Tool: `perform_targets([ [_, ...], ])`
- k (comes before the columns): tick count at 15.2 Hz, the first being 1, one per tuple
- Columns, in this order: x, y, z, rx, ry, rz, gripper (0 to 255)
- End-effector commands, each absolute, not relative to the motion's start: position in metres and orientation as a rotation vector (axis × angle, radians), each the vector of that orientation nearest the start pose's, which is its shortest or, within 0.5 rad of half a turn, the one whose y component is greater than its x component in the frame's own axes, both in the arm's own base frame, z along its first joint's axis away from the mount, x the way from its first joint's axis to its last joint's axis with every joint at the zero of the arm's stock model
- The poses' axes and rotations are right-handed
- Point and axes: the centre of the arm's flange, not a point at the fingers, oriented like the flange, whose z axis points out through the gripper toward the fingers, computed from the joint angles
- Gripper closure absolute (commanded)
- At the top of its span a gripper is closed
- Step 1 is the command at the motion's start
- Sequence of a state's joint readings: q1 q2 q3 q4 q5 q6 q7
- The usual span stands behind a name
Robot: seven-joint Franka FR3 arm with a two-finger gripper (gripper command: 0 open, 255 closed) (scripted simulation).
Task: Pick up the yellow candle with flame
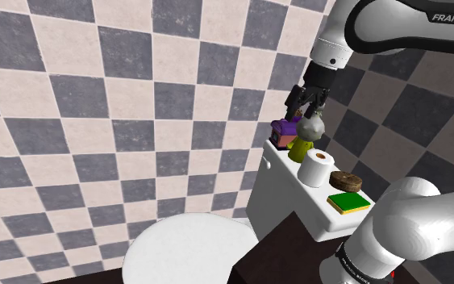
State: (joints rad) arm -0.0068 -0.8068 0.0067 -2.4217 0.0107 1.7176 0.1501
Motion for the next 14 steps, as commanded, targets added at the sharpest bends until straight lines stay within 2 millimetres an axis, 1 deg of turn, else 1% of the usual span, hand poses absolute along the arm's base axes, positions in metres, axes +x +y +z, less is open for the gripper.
perform_targets([
  [1, 0.315, 0.002, 0.579, -3.115, 0.239, -0.160, 0],
  [14, 0.315, -0.172, 0.583, -3.060, 0.207, -0.403, 0],
])
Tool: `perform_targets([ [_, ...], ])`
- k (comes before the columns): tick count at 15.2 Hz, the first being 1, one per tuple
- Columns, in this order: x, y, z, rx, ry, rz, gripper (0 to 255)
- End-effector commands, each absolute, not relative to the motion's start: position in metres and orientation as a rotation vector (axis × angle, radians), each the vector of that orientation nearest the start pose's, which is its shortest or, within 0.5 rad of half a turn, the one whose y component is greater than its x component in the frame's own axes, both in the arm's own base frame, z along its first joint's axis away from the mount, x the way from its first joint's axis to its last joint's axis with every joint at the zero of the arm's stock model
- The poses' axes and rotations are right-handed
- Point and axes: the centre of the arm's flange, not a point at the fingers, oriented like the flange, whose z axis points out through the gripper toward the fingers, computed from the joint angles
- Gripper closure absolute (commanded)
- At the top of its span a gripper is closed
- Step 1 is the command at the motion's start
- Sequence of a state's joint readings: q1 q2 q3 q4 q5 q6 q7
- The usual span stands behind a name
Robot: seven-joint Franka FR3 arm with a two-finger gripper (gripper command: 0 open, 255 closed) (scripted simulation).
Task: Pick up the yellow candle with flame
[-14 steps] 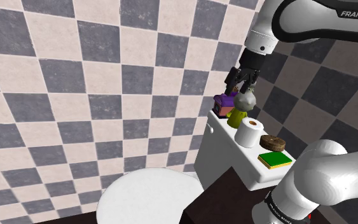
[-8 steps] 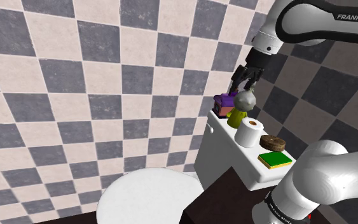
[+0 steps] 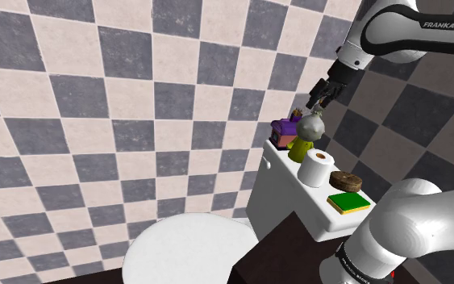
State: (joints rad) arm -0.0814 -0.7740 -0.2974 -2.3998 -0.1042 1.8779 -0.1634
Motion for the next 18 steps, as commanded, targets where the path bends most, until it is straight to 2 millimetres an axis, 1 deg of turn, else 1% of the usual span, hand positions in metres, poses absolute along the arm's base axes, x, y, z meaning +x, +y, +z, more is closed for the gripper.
perform_targets([
  [1, 0.315, -0.185, 0.584, -3.055, 0.205, -0.421, 0],
  [7, 0.317, -0.264, 0.584, -3.024, 0.191, -0.529, 0],
  [14, 0.317, -0.264, 0.547, -3.024, 0.191, -0.529, 0],
  [16, 0.317, -0.264, 0.544, -3.024, 0.191, -0.529, 0],
  [17, 0.317, -0.263, 0.544, -3.024, 0.190, -0.528, 255],
  [18, 0.317, -0.263, 0.544, -3.024, 0.191, -0.528, 255],
])
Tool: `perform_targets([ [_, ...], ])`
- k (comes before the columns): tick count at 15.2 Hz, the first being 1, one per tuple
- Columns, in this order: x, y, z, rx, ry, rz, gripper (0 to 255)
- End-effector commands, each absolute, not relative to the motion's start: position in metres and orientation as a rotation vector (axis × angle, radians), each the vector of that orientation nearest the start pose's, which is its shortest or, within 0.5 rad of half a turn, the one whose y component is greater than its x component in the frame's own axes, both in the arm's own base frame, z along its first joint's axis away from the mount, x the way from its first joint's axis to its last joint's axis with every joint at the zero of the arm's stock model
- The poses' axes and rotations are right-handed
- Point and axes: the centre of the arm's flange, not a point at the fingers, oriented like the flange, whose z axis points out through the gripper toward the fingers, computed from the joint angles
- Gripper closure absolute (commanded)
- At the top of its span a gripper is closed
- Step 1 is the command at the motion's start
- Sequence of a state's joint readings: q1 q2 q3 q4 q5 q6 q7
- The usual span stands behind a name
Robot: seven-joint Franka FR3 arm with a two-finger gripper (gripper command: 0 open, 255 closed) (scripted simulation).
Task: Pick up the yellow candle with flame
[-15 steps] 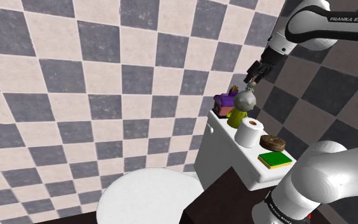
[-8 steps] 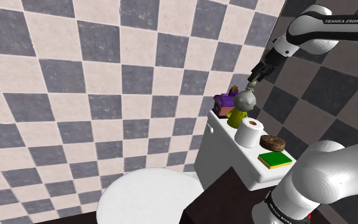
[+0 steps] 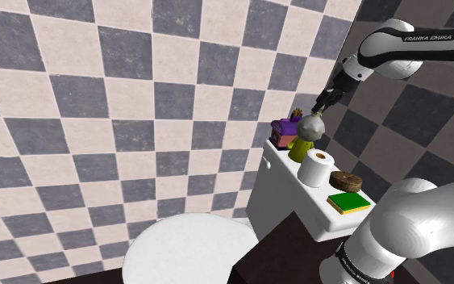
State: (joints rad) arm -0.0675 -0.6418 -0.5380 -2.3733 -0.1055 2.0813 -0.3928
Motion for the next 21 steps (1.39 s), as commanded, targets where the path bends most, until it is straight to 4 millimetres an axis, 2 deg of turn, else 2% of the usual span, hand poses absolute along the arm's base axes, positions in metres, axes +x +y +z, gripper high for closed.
perform_targets([
  [1, 0.317, -0.264, 0.544, -3.024, 0.190, -0.528, 255],
  [8, 0.317, -0.264, 0.544, -3.024, 0.191, -0.529, 255],
  [21, 0.317, -0.264, 0.613, -3.024, 0.191, -0.529, 255],
])
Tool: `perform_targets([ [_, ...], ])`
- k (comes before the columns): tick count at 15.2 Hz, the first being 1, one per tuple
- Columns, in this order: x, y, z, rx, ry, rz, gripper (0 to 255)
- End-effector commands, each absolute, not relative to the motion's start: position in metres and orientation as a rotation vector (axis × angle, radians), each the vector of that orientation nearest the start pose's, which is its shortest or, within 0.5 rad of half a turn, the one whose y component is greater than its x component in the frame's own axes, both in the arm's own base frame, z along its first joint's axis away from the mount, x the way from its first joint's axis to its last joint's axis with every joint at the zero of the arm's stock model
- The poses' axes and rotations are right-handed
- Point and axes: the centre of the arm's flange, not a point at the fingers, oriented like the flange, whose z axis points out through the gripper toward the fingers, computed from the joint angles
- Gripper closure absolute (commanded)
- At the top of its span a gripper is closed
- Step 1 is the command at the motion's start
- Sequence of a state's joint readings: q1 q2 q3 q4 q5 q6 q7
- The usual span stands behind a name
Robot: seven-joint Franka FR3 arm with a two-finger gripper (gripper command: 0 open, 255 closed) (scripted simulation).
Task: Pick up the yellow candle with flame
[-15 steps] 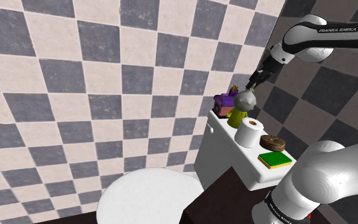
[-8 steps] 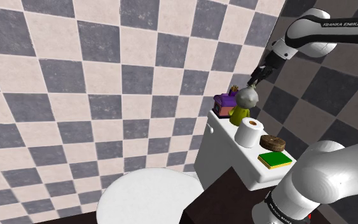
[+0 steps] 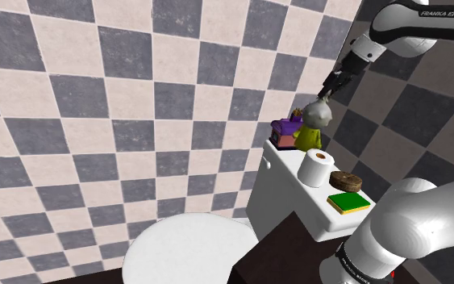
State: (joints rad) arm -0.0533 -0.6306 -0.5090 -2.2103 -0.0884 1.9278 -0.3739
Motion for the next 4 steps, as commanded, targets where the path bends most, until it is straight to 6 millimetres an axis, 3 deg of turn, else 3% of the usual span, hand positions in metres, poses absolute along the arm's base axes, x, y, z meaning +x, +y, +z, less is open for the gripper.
perform_targets([
  [1, 0.3166, -0.2638, 0.6182, -3.024, 0.191, -0.529, 255],
  [4, 0.3166, -0.2638, 0.6242, -3.024, 0.191, -0.529, 255],
])
